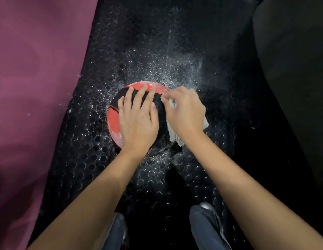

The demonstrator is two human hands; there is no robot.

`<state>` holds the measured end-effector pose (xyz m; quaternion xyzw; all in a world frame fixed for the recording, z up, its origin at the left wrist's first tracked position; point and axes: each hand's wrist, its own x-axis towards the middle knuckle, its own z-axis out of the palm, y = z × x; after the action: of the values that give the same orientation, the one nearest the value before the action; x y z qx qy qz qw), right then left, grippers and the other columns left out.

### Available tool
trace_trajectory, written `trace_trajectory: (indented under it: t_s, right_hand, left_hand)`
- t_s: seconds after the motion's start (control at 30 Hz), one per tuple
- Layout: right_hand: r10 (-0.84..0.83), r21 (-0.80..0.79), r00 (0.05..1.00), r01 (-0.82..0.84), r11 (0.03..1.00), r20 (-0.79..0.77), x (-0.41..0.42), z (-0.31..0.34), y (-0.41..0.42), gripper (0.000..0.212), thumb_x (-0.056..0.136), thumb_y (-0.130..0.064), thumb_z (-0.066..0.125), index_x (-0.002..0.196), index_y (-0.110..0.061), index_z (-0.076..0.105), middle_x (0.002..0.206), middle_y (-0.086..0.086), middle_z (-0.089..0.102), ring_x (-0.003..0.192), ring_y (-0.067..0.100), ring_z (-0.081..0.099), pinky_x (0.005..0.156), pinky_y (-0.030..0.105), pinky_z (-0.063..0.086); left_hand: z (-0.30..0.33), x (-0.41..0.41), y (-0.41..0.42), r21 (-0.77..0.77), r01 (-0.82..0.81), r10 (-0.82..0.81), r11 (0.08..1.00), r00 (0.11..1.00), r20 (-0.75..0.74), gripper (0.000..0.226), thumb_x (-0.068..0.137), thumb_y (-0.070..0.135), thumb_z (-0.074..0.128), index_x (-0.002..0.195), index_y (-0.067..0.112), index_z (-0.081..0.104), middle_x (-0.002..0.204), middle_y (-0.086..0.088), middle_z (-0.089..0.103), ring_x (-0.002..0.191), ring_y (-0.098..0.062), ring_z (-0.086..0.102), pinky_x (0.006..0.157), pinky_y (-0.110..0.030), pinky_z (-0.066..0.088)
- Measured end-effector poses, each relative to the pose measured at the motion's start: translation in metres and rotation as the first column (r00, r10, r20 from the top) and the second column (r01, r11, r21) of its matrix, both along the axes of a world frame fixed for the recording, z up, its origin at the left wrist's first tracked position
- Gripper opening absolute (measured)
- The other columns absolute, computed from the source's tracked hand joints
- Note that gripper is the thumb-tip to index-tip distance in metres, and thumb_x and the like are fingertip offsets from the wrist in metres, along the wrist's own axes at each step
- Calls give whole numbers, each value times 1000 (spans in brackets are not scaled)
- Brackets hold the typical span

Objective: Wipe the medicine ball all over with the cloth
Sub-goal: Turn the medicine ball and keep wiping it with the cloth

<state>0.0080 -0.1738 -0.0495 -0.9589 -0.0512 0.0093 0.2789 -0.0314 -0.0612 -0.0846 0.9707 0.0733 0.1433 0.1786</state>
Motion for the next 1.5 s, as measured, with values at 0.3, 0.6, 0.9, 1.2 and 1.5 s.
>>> trace_trajectory:
  t_s: [0.3,0.6,0.9,1.2,1.5]
  right_hand:
    - [15,-16,1000,-15,1000,-1,2,2,5,17,93,-31,56,102,-28,70,104,-9,65,101,15,53,72,31,44]
    - [34,-30,999,-33,999,38,-2,6,14,17,93,-27,56,103,-28,70,100,-6,65,98,18,54,66,31,41]
    - [-25,5,1000,24,1000,6,-3,3,9,17,92,-25,57,102,-24,71,104,-4,67,98,19,57,74,34,48]
    - [-155,93,981,166,982,-118,0,-10,-3,19,93,-31,56,103,-23,70,101,-3,69,95,19,61,69,26,36]
    - [-8,69,999,10,998,-36,4,-2,13,15,93,-25,56,98,-23,70,102,-4,67,99,19,56,75,31,41]
  left_hand:
    - [-2,-5,3,3,16,-17,1000,1000,21,45,98,26,31,132,14,58,138,-3,56,135,-30,41,110,-46,28]
    - [-5,-7,7,-19,8,-7,1000,999,45,44,99,25,33,132,14,59,138,-3,56,135,-30,41,109,-44,27]
    - [-3,-4,6,-33,-6,7,999,999,41,44,99,25,32,132,14,59,138,-2,56,134,-29,42,110,-45,27]
    - [2,-3,17,-95,-56,56,994,998,-7,47,99,29,28,137,18,55,143,0,52,138,-26,37,114,-39,18]
    - [-1,5,32,-70,39,-37,997,999,32,46,100,29,28,134,17,57,142,1,53,138,-29,38,112,-43,22]
